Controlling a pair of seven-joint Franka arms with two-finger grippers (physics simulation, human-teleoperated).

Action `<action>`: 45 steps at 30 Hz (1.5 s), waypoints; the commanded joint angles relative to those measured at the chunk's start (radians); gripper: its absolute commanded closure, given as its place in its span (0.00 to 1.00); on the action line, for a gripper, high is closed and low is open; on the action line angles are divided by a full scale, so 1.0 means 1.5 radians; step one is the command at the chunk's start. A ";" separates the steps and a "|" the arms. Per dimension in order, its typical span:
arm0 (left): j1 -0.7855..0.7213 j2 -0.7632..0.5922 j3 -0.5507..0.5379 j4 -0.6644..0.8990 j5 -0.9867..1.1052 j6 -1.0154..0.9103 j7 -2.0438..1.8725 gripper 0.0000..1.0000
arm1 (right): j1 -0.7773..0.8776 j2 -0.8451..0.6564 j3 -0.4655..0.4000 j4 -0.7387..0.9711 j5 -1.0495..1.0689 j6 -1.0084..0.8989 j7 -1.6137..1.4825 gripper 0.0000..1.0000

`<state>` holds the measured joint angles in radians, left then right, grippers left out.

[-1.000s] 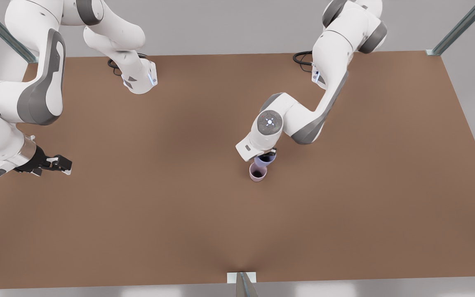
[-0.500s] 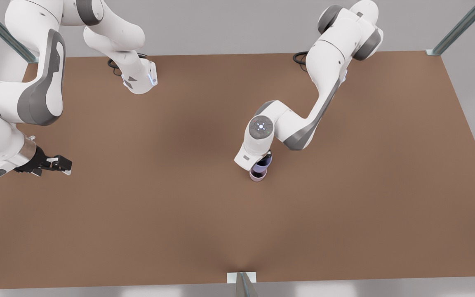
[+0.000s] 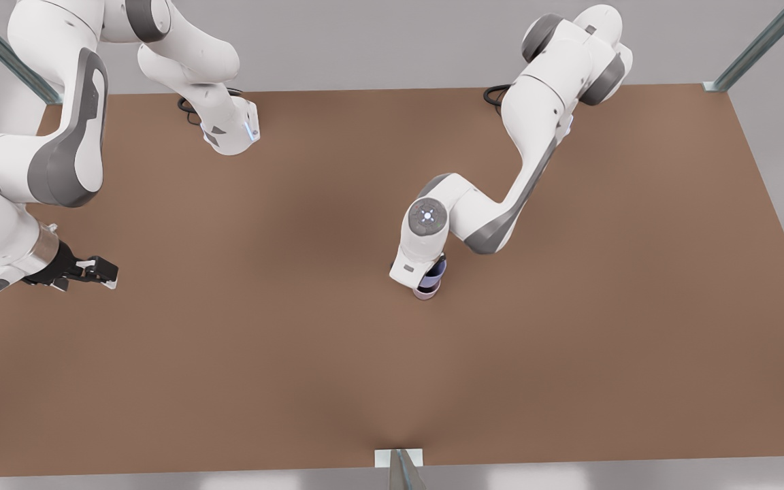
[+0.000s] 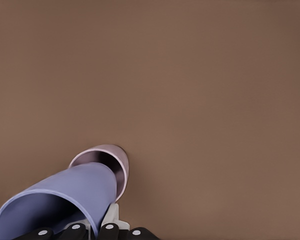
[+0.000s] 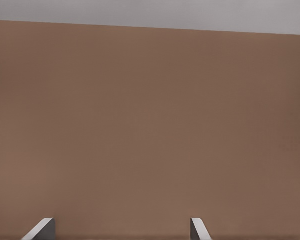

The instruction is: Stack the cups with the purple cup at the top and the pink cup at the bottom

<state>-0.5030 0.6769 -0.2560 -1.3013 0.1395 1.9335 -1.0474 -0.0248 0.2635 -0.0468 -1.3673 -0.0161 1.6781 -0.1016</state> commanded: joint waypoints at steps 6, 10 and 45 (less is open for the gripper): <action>0.000 0.004 0.000 0.000 0.001 0.007 -0.081 0.79 | 0.000 -0.001 -0.001 0.000 -0.001 0.000 -0.001 0.00; 0.000 0.008 0.000 0.000 0.009 0.007 -0.081 0.79 | 0.000 -0.001 -0.001 0.000 0.000 0.000 -0.001 0.00; 0.001 0.022 0.002 0.024 0.032 0.018 -0.076 0.00 | 0.000 0.003 -0.001 0.005 -0.001 -0.001 -0.001 0.00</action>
<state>-0.5020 0.7112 -0.2528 -1.2766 0.1870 1.9752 -1.1513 -0.0246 0.2696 -0.0474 -1.3597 -0.0175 1.6785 -0.1019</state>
